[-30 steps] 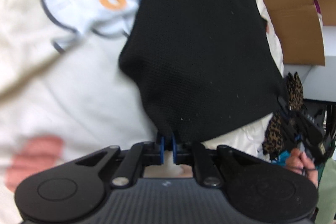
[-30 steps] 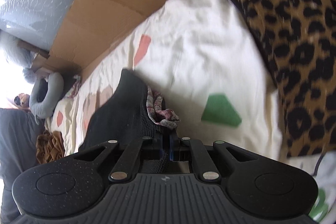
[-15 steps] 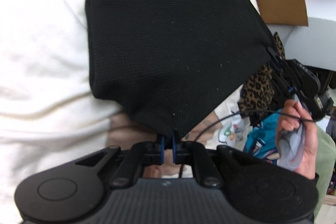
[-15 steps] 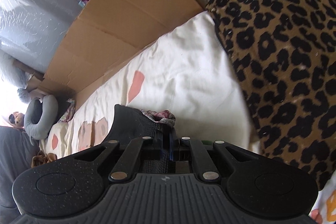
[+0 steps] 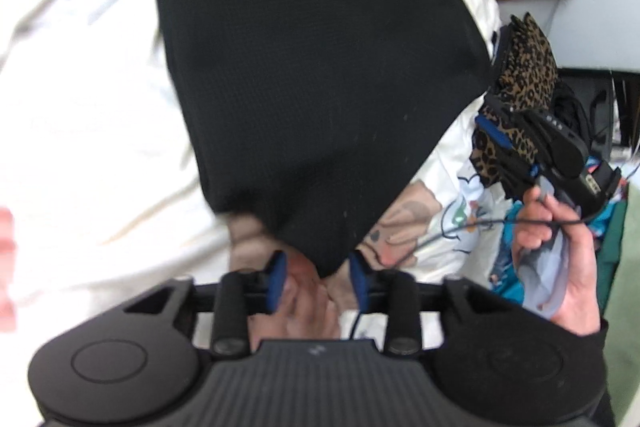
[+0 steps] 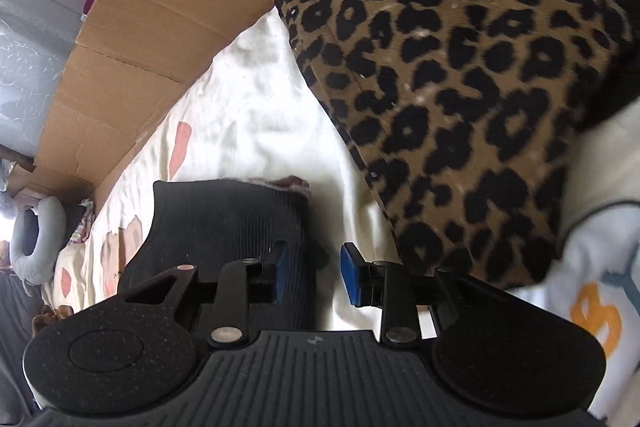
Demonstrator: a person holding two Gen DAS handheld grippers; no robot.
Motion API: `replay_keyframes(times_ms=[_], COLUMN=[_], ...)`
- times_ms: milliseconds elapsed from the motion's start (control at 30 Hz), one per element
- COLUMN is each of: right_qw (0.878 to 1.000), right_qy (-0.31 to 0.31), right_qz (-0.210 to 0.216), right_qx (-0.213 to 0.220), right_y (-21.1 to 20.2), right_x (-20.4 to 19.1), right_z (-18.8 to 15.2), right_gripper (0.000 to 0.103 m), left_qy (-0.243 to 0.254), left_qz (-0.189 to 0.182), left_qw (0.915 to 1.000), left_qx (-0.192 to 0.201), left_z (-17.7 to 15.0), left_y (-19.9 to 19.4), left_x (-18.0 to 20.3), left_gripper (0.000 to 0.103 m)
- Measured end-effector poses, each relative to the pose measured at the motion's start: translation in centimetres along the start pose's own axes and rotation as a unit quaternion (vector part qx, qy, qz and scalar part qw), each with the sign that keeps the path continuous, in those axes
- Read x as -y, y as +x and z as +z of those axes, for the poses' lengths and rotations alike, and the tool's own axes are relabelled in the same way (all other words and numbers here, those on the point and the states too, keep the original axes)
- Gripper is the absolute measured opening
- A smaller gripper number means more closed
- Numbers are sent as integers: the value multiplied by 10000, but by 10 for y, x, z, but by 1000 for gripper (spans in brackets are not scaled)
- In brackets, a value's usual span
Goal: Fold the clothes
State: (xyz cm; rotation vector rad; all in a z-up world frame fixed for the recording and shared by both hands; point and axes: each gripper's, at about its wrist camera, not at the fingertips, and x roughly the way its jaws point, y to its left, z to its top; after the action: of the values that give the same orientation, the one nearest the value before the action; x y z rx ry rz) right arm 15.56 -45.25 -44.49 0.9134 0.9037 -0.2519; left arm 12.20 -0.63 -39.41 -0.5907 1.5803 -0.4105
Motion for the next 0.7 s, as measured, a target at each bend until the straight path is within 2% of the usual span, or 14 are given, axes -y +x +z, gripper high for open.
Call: replay_keyframes(times_ms=[167,233,333,400,467,500,667,700], right_qw=[9995,9992,9991,9985,9978,9974,9981,9980], right_qy=[227,268,299,375,456,501,301,299], right_qz=[232,273,306,398,479,522,535,548], right_qx=[-23,-86,-34,-39,-21,-12,-89,-117], right_y=[-13,-19,-35,-47,-58,-64,-89,-93], right_x=[5,5,2,1,0,-1,-5,-5], right_z=[-21,-30,-38,-40,-42,-43,-36,-35], right_gripper=[31,31,31,35,45,45,45,46], left_qy=[524,770,1040,1147,1267,1327,1743,1789], left_qz=[286,435,578,587,680,726,910,929], left_qw=[9976,9942,9889,9870,9846,9832,9760,9757], left_qx=[359,609,895,961,999,1018,933,862], left_z=[27,39,58,70,76,79,82,83], left_y=[-27,-41,-61,-69,-77,-81,-102,-103], left_x=[27,42,67,85,102,111,141,144], left_gripper=[45,52,56,59,63,67,69,74])
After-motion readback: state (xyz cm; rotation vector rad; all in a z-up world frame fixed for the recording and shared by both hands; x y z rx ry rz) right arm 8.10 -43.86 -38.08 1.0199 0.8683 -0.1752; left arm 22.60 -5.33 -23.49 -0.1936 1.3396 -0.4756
